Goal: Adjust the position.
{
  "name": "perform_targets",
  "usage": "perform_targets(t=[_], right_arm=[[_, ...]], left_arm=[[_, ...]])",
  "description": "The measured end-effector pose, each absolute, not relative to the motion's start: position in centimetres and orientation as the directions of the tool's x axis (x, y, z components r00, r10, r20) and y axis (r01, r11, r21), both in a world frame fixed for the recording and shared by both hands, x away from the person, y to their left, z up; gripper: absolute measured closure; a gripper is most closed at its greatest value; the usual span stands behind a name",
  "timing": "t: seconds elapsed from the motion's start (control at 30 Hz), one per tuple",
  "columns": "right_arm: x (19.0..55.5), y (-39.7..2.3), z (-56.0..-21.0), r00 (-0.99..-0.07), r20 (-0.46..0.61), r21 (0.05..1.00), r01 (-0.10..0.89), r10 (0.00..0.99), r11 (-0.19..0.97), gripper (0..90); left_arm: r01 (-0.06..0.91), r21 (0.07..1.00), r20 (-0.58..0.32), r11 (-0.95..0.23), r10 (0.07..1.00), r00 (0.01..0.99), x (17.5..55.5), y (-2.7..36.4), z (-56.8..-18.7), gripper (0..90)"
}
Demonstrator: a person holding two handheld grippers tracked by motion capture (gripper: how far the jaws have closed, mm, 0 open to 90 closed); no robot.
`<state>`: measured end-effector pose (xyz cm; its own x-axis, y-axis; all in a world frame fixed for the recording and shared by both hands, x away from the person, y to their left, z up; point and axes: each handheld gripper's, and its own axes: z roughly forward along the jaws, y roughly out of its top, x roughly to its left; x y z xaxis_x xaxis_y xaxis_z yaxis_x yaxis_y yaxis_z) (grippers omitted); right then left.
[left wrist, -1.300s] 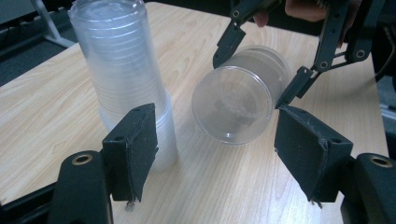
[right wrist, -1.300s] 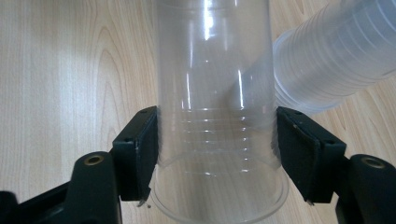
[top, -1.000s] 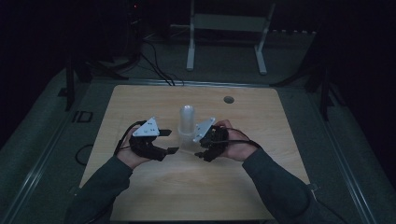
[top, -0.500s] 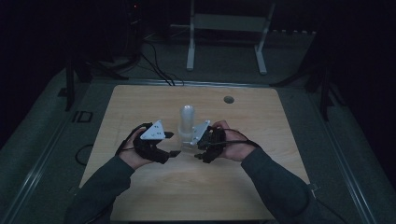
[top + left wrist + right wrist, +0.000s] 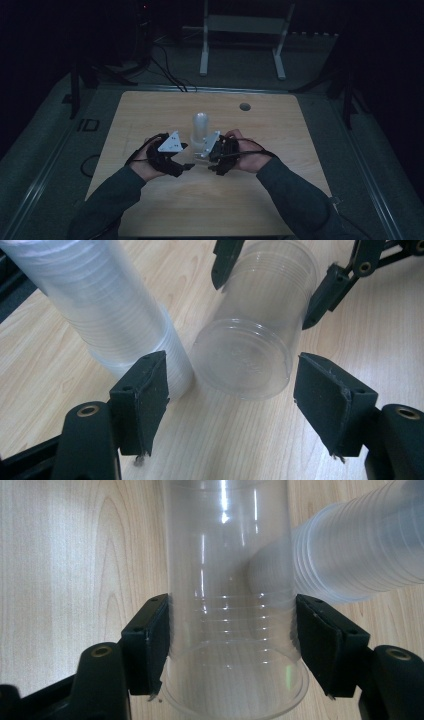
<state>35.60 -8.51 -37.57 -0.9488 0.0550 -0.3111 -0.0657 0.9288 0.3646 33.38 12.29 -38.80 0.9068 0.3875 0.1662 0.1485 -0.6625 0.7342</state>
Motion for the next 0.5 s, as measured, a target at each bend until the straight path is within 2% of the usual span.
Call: perform_targets(t=[0.5], right_arm=[[35.63,-7.56,-37.94,-0.944,-0.329,0.283,-0.086,0.012,0.955,33.7]], left_arm=[[0.116,0.656,0.236,-0.745,0.348,0.907,33.35,11.36,-38.92,30.3]])
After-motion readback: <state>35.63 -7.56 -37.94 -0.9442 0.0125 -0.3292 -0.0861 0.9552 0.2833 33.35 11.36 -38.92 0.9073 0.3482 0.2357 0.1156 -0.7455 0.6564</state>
